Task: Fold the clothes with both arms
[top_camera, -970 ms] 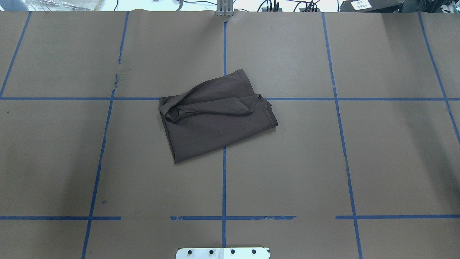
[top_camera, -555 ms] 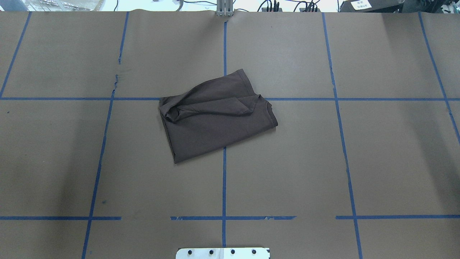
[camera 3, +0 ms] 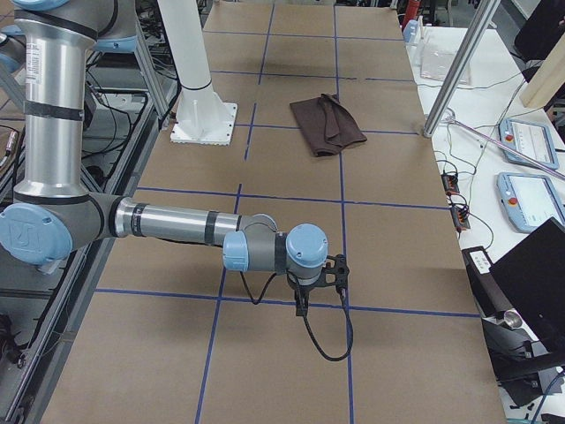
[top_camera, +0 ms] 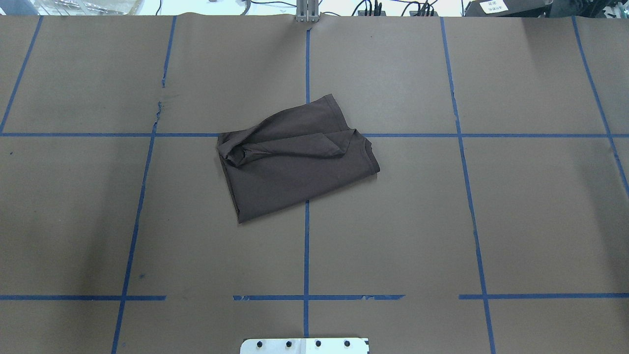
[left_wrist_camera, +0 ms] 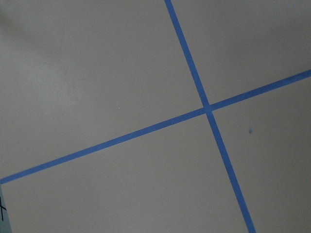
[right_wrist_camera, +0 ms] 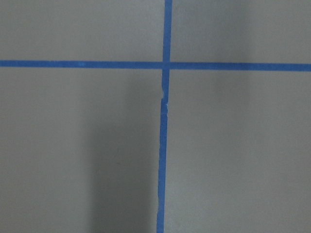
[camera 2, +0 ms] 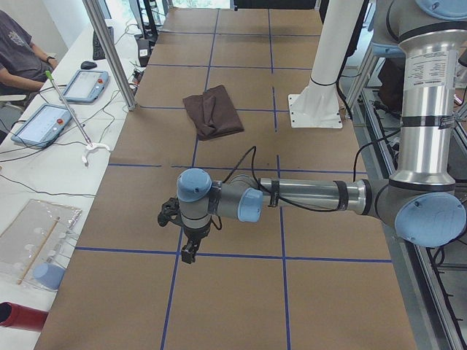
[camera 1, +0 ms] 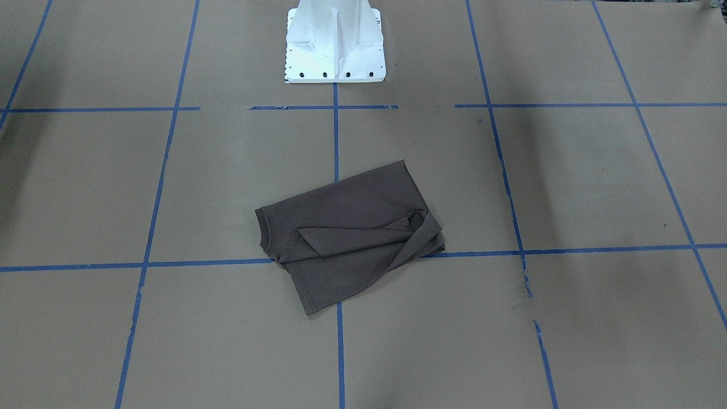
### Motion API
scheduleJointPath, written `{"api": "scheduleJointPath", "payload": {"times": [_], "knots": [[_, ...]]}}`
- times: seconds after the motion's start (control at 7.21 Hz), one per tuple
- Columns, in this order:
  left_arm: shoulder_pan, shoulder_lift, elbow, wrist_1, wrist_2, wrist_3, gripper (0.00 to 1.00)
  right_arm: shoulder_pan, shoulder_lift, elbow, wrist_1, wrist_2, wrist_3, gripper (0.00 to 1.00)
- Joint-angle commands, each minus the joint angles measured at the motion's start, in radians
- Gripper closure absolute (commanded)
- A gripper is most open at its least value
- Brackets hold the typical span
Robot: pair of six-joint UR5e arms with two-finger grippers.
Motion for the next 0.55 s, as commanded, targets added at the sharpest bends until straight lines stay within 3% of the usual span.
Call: {"api": "scheduleJointPath", "payload": {"times": [0.0,0.42], "knots": [[-0.003,0.013,-0.062,0.097,-0.018,0.01,0.0,0.04,0.013,0.047,-0.035,0.013,0.0,0.0],[-0.004,0.026,-0.067,0.1,-0.021,0.011,0.0,0.043,0.015,0.063,-0.058,0.013,0.0,0.0]]}}
